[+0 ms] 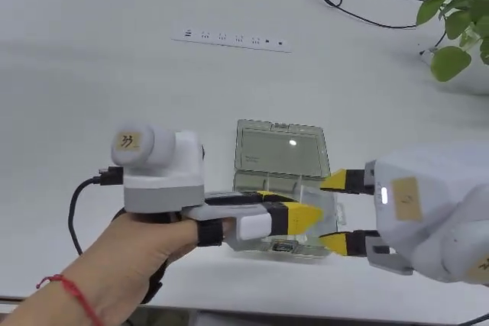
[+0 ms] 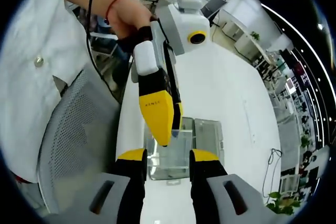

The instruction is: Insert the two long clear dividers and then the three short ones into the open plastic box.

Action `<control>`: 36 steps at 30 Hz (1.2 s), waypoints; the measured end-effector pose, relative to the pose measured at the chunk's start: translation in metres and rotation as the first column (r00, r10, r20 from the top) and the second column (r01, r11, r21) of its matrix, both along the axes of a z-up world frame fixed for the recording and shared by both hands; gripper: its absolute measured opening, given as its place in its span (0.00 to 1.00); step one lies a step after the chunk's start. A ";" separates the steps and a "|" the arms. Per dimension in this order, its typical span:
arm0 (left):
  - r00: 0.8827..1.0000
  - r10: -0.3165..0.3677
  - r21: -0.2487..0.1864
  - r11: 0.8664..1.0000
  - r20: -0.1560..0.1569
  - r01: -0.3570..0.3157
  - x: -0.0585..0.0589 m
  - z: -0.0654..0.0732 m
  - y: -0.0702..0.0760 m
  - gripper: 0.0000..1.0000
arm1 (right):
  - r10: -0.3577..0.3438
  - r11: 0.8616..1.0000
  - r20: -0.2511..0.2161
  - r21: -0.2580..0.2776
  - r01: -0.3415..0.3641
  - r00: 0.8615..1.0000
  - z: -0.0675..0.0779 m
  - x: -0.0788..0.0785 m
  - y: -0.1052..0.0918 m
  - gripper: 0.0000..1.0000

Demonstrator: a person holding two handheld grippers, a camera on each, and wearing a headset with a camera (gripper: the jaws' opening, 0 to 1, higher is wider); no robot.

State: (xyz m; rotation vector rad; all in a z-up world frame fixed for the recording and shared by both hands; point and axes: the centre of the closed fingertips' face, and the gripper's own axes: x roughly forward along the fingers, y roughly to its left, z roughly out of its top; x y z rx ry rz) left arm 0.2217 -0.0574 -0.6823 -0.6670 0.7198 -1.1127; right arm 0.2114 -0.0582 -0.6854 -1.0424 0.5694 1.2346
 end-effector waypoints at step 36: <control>1.000 0.010 -0.027 1.000 0.012 -0.010 -0.001 0.007 -0.002 0.00 | -0.008 0.999 -0.002 0.035 0.008 1.000 0.010 0.001 0.004 0.36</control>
